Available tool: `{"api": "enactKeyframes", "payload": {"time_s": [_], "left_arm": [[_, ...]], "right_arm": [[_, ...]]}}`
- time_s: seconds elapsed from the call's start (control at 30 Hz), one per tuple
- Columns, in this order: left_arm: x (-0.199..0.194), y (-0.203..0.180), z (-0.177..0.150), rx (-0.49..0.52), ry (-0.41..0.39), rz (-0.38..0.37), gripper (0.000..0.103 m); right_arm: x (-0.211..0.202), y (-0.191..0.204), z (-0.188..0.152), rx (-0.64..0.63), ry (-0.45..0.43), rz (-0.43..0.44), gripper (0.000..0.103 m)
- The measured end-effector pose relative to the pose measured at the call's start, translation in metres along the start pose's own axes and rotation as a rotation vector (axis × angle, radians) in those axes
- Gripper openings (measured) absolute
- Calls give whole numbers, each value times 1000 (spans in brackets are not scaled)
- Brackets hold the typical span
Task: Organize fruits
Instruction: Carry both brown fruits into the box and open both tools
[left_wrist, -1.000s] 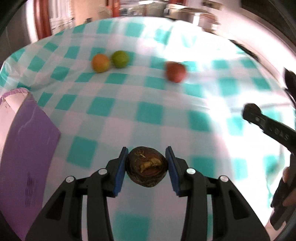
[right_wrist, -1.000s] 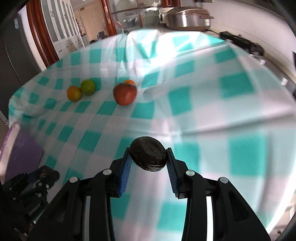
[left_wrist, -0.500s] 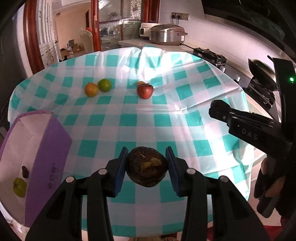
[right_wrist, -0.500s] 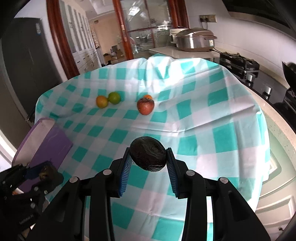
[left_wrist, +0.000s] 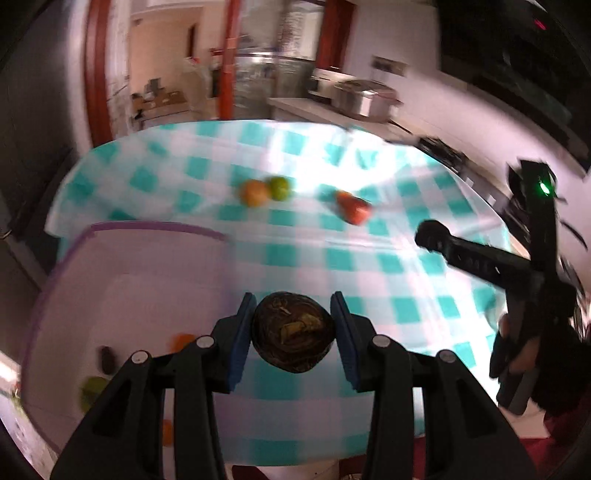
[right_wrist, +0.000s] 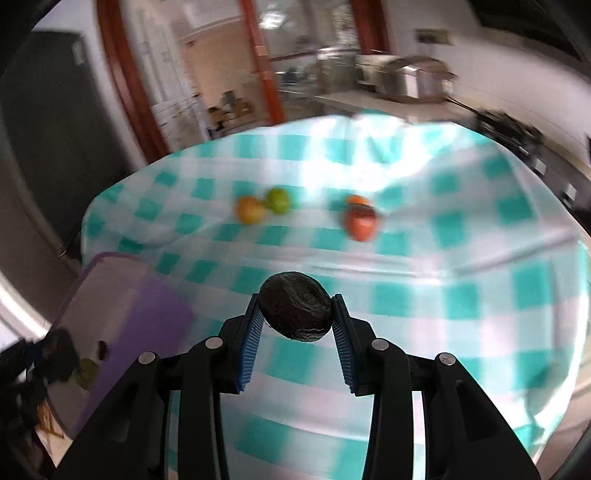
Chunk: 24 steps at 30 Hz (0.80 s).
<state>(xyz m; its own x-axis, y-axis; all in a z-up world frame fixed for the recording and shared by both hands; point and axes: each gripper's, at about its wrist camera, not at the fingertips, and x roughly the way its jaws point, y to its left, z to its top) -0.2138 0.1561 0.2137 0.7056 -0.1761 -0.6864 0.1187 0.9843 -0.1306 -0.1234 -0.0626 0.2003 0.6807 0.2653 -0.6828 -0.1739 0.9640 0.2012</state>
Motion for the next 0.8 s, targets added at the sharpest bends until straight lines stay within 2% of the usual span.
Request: {"api": "enactKeyframes", "payload": {"time_s": [0.13, 0.2, 0.3, 0.4, 0.63, 0.8], "left_arm": [[0, 77, 10, -37, 42, 63, 42], [3, 119, 13, -90, 67, 84, 42], [15, 170, 11, -171, 118, 100, 42], [28, 206, 2, -230, 172, 113, 42], [66, 247, -19, -288, 307, 117, 42], [91, 247, -22, -246, 377, 155, 42]], "right_arm": [[16, 93, 17, -117, -27, 84, 38], [26, 143, 23, -188, -25, 124, 38], [40, 202, 22, -308, 5, 148, 38], [59, 242, 20, -368, 54, 158, 38], [117, 290, 1, -418, 226, 131, 38], [163, 305, -11, -416, 371, 92, 38]]}}
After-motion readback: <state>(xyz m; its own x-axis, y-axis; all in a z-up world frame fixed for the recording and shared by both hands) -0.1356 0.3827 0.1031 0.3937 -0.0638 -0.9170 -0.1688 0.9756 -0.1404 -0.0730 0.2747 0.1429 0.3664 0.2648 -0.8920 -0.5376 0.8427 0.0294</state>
